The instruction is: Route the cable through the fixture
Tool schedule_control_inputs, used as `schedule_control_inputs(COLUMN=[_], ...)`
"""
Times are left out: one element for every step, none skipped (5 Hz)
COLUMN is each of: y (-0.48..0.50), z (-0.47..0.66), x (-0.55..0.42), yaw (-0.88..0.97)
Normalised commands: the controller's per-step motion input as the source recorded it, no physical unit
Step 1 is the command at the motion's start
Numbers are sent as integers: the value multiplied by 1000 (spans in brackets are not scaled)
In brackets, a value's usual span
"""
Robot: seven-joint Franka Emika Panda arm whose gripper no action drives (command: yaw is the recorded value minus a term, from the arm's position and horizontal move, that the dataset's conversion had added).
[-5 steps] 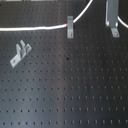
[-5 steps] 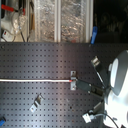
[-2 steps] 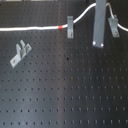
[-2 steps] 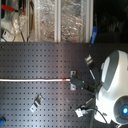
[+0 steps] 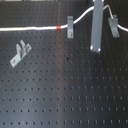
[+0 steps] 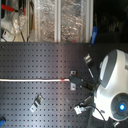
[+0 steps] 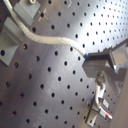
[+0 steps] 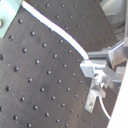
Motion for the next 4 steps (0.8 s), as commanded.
schedule_control_inputs(y=[335,12,514,202], z=[506,51,651,50], x=[148,3,-20,55], yaw=[137,0,0,71])
